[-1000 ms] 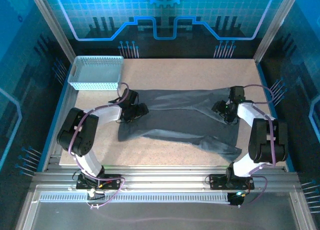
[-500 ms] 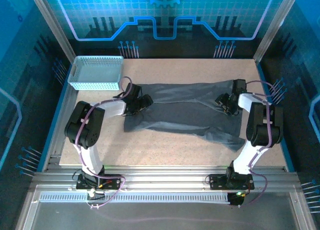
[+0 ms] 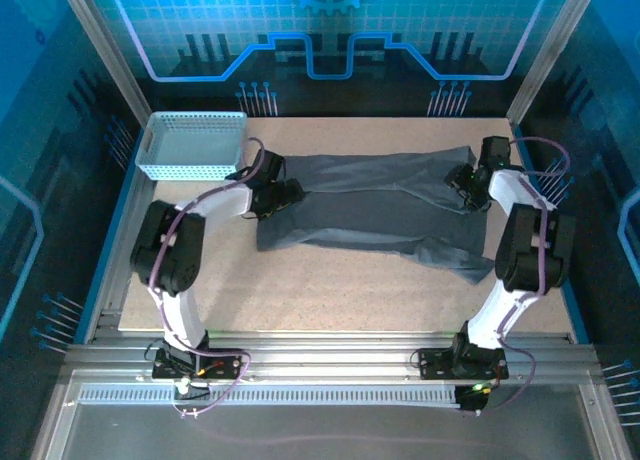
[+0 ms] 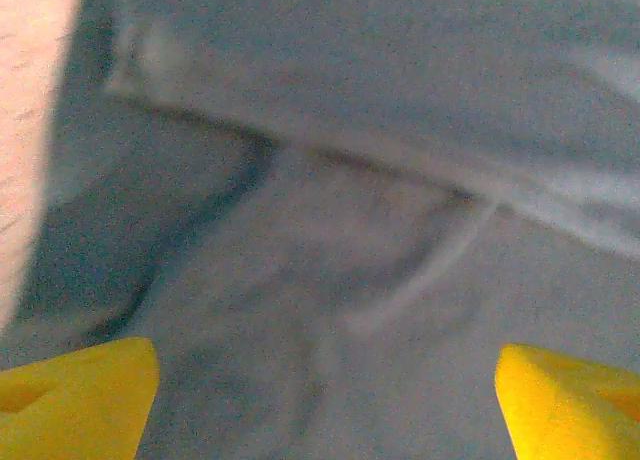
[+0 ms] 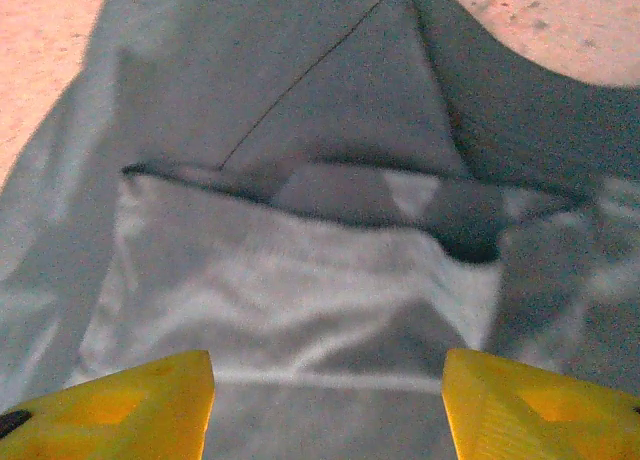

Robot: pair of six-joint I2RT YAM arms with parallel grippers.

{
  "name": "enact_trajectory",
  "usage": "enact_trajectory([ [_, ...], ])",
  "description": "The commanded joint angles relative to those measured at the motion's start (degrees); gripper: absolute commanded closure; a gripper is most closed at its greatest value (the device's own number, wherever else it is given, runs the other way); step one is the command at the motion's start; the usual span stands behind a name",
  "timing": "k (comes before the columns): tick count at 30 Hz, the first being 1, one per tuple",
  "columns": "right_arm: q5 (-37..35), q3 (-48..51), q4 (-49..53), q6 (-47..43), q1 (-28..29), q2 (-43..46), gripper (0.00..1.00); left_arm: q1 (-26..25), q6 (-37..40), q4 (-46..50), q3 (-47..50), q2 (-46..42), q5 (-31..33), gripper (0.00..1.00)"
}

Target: Fold the inside-out t-shirt

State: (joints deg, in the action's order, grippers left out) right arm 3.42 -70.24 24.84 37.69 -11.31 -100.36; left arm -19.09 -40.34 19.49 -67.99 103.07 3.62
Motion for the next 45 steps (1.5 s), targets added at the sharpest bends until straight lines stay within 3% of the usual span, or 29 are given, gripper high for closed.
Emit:
enact_trajectory([
  [1,-0.5,6.66,3.19,-2.79,0.5,7.97,0.36,-1.65,1.54,8.23,8.14,-10.16,5.72,0.11],
  [8,-0.49,17.98,3.87,-5.15,1.94,17.94,0.36,-1.83,-0.2,2.73,24.88,-19.98,3.46,0.14],
  [14,-1.58,22.09,5.06,-5.79,2.15,21.6,0.36,-1.19,0.57,-6.68,26.01,-16.23,-1.63,0.25],
  [30,-2.19,25.1,5.57,-5.23,4.03,25.09,0.36,0.66,2.27,-11.3,23.59,-11.02,-2.65,0.55],
  [45,-2.63,25.33,5.5,-5.17,4.76,25.38,0.36,-0.07,2.19,-7.38,22.32,-14.77,0.67,0.51],
])
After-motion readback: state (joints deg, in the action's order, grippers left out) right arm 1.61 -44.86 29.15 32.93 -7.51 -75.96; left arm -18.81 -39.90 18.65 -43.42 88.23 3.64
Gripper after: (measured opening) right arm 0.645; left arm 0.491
